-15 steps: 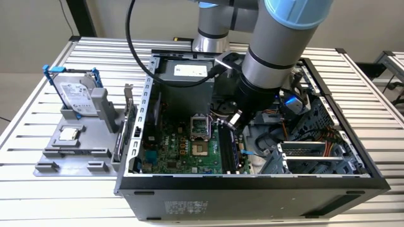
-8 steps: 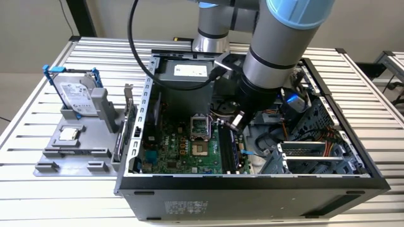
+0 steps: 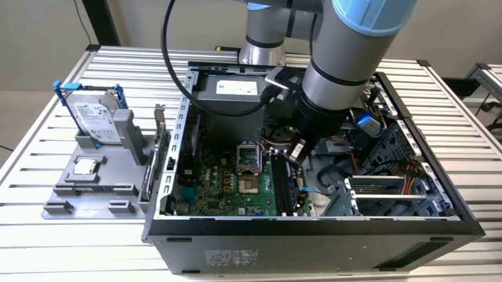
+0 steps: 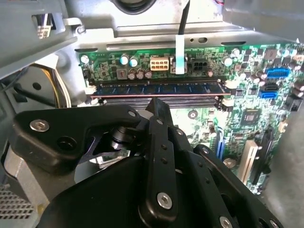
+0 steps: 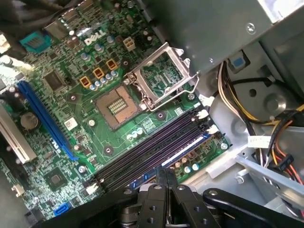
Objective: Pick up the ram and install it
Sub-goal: 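Press down the ram until it locks into place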
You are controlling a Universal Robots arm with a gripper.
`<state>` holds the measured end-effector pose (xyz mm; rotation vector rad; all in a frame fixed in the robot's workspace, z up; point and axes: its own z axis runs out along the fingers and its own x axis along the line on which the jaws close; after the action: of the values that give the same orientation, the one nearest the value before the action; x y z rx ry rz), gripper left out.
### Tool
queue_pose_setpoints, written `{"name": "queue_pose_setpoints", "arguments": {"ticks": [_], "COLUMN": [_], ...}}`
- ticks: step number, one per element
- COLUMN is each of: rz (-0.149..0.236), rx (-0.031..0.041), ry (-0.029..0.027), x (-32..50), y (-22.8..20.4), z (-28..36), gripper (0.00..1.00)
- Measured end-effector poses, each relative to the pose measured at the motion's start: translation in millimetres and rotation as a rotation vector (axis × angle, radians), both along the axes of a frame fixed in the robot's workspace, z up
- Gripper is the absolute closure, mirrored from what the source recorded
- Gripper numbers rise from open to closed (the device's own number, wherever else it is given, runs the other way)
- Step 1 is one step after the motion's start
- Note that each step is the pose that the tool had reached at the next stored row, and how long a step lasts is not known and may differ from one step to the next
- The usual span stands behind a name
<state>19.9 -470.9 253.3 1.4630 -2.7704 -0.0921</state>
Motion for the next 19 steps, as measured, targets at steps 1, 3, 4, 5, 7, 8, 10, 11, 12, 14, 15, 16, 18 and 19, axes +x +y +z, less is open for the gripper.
{"name": "queue_pose_setpoints", "arguments": {"ticks": [1, 3, 4, 5, 7, 8, 10, 11, 12, 14, 15, 16, 18, 19], "rz": [0.012, 0.037, 0.049, 0.062, 0.086, 0.098, 0.122, 0.133, 0.144, 0.167, 0.179, 0.190, 0.212, 0.222], "rx": [0.0001, 0.0000, -0.0001, 0.0000, 0.0000, 0.0000, 0.0001, 0.0001, 0.0001, 0.0000, 0.0000, 0.0000, 0.0000, 0.0000], "ry": [0.0000, 0.0000, 0.0000, 0.0000, -0.0001, -0.0001, -0.0001, -0.0001, -0.0001, -0.0001, -0.0001, -0.0001, -0.0002, -0.0002], "x": [0.0, 0.2, 0.2, 0.2, 0.2, 0.2, 0.3, 0.3, 0.3, 0.3, 0.3, 0.4, 0.7, 0.9], "y": [0.0, 0.0, 0.0, 0.0, 0.0, 0.0, 0.0, 0.0, 0.0, 0.0, 0.0, 0.0, 0.0, 0.0], "z": [0.0, 0.0, 0.0, 0.0, 0.0, 0.0, 0.0, 0.0, 0.0, 0.0, 0.0, 0.0, 0.0, 0.0], "gripper": [1.00, 1.00, 1.00, 1.00, 1.00, 1.00, 1.00, 1.00, 1.00, 1.00, 1.00, 1.00, 1.00, 1.00]}}
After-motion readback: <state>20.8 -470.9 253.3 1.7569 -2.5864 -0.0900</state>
